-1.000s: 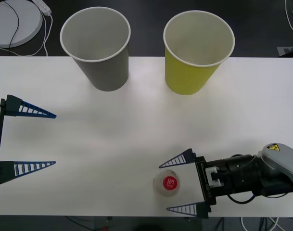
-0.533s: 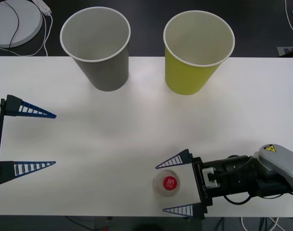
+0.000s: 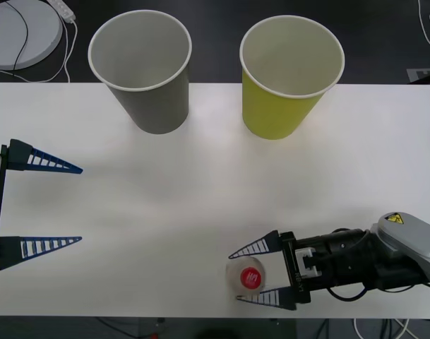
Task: Put the can into the green bin and the plastic bottle into the gray bin
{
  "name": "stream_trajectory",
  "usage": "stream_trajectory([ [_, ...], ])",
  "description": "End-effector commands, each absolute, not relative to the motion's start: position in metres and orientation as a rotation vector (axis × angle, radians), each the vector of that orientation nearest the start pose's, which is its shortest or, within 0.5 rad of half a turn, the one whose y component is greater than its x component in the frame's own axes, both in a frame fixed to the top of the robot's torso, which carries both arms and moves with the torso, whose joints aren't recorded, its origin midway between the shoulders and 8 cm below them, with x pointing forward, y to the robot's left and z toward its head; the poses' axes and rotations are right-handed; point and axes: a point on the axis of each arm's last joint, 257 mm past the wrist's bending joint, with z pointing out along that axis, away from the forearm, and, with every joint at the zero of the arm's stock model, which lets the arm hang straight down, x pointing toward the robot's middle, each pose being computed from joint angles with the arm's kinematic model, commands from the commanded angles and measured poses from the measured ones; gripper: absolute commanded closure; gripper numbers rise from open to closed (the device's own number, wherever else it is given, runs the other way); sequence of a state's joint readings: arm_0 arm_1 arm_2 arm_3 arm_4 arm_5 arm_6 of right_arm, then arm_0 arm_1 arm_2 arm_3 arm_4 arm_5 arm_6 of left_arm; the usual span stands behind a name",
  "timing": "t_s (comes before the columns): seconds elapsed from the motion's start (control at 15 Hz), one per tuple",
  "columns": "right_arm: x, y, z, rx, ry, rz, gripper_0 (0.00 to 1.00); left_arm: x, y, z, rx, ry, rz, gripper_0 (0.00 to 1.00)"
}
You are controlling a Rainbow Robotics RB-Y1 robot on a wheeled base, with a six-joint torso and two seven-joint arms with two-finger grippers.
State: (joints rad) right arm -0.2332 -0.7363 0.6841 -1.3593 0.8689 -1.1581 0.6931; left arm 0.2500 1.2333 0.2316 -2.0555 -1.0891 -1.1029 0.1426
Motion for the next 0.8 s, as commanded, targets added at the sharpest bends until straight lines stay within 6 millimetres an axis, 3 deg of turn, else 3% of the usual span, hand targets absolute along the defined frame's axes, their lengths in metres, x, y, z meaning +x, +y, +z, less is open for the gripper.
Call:
stream_trajectory([
  [0.07, 0.282, -0.063, -0.306, -1.594, 1.036, 0.908, 1.0, 0.323, 0.243, -0.129, 1.579, 1.551, -0.418, 0.0],
  [0.47, 0.284, -0.066, -0.304, -1.578, 1.06, 0.914, 1.0, 0.323, 0.243, -0.129, 1.579, 1.551, -0.418, 0.0],
  [0.8, 0.294, -0.076, -0.291, -1.547, 1.091, 0.905, 1.0, 0.323, 0.243, -0.129, 1.579, 1.551, -0.418, 0.0],
])
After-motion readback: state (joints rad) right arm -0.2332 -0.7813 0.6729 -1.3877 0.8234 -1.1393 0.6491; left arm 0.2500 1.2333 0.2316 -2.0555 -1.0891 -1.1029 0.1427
